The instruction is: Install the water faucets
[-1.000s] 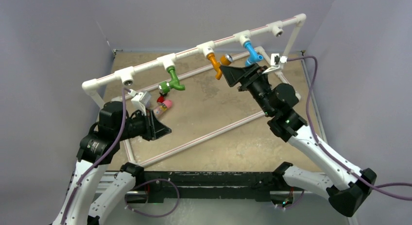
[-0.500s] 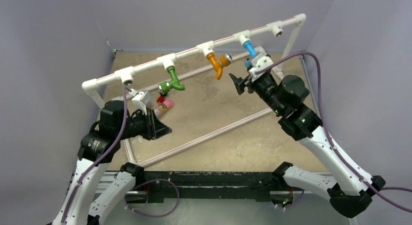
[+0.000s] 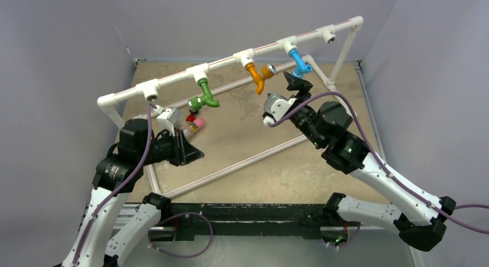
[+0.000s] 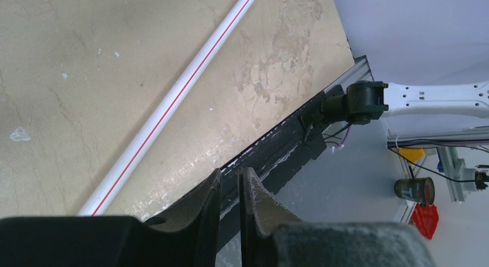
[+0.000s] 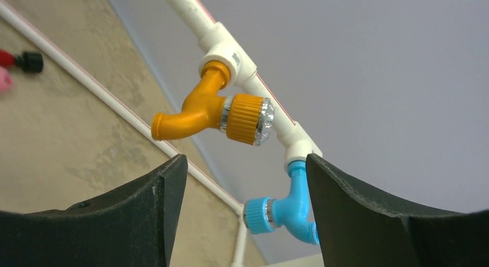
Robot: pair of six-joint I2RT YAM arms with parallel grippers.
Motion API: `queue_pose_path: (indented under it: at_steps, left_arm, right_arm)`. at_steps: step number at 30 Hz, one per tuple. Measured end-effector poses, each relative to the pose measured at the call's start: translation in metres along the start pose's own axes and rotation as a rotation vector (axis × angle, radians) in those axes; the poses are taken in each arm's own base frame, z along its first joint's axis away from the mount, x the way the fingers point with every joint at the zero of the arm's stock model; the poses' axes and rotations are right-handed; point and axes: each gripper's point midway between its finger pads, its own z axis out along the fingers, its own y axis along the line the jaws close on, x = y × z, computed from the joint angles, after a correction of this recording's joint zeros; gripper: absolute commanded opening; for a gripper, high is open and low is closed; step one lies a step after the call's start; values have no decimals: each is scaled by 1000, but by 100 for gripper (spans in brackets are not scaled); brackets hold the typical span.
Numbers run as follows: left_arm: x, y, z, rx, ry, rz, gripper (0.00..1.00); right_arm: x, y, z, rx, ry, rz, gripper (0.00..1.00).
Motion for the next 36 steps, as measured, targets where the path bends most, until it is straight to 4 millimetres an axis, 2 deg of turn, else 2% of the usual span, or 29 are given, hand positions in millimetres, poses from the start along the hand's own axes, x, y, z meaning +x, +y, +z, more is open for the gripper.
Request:
queue_pose_path:
  at_steps: [6, 11, 16, 20, 27, 33, 36]
  left_arm:
    - [0, 1, 1, -1, 3, 2, 15]
    - [0, 1, 1, -1, 3, 5, 15]
    - [0, 0, 1, 2, 5, 4, 15]
    - [1, 0, 1, 5, 6, 5, 15]
    - [1, 0, 1, 5, 6, 4, 15]
    - [3, 2, 2, 2, 14, -1, 15]
    - [5, 3, 3, 0, 18, -4, 15]
  right_arm:
    - [-18, -5, 0, 67, -73, 411, 72]
    - [-27, 12, 15, 63, -71, 877, 65]
    - [-14, 39, 42, 92, 27, 1205, 62]
    - [0, 40, 53, 163, 69, 1420, 60]
    - [1, 27, 59, 223, 3, 1636, 54]
    - [4, 27, 64, 238, -7, 1690, 50]
    - [7, 33, 71, 238, 5, 1699, 46]
